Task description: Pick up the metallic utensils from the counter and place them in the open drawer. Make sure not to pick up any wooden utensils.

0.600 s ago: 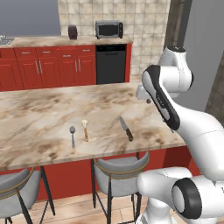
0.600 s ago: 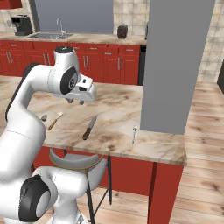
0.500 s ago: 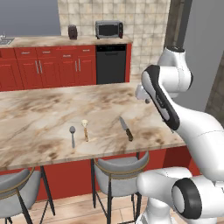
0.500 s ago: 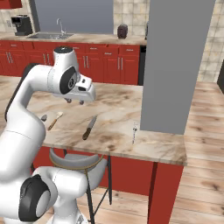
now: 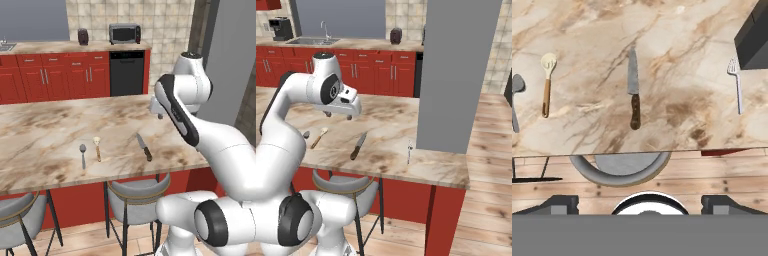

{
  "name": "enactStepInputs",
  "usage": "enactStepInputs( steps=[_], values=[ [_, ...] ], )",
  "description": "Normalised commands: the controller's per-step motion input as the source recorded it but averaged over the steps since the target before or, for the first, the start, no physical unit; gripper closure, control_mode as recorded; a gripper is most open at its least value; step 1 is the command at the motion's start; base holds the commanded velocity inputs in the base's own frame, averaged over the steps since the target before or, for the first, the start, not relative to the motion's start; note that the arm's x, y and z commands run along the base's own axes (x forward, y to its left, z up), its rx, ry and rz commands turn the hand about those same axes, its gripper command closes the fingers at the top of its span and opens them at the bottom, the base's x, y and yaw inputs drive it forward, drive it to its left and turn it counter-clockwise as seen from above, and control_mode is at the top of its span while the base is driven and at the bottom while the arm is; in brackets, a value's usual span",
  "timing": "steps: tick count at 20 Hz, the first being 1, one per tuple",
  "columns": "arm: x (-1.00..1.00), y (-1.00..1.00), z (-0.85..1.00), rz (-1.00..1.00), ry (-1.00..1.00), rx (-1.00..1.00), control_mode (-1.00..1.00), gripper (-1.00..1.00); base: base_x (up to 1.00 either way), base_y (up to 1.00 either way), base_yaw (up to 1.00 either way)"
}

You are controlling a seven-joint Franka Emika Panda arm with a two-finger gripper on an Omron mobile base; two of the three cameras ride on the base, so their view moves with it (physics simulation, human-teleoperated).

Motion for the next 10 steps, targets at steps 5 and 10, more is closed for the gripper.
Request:
enactStepInputs(
  steps=[5, 10],
  values=[
    [0.01, -0.58, -0.08, -0.02, 0.0, 0.03, -1.0, -1.0, 0.0, 0.0, 0.0],
    [0.0, -0.49, -0.1, 0.0, 0.0, 0.04, -1.0, -1.0, 0.0, 0.0, 0.0]
  ],
)
